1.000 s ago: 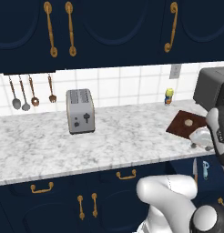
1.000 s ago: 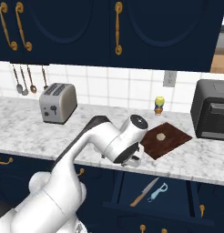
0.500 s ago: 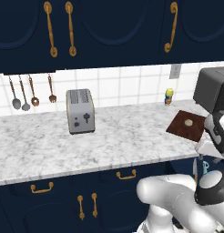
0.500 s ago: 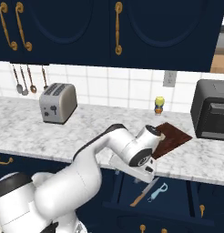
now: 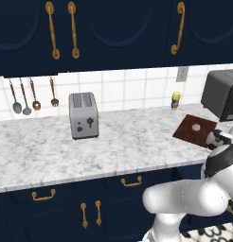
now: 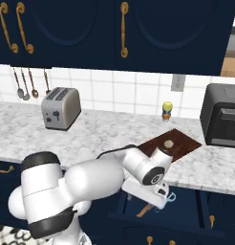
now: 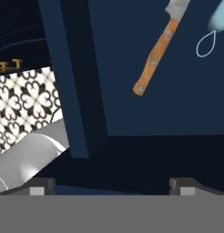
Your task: Place the appropriate cutting tool for cutting the garlic skin on the cutting board.
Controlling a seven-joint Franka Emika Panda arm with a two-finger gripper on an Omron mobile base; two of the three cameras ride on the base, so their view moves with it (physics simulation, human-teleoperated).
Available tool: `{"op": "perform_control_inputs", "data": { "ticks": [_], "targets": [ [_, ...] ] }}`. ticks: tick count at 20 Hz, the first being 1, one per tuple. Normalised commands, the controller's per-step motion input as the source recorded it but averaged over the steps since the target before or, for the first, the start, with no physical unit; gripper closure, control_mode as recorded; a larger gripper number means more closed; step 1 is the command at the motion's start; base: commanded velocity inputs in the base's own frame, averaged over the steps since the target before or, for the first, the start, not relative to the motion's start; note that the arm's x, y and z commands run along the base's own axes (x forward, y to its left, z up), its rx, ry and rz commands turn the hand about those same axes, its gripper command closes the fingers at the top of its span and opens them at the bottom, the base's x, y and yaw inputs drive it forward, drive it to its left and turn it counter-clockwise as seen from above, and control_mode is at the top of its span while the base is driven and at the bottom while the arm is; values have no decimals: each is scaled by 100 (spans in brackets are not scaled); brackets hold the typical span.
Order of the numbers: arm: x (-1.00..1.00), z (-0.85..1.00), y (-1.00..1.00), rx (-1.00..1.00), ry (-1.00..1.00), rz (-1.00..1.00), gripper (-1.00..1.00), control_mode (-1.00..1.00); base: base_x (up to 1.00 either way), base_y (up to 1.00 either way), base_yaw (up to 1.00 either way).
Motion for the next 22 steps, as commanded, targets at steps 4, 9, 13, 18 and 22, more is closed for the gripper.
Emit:
{"op": "perform_control_inputs", "data": {
  "ticks": [4,9,13,18,22],
  "targets": [
    [3,-61,-1,0,13,5,-100,-100,0,0,0],
    [0,-41,0,0,11,6,-100,-100,0,0,0],
    [0,-31,2,0,12,9,-100,-100,0,0,0],
    [-23,-12,24,0,17,7,-100,-100,0,0,0],
    [-67,0,30,0,25,4,-100,-100,0,0,0]
  ]
}}
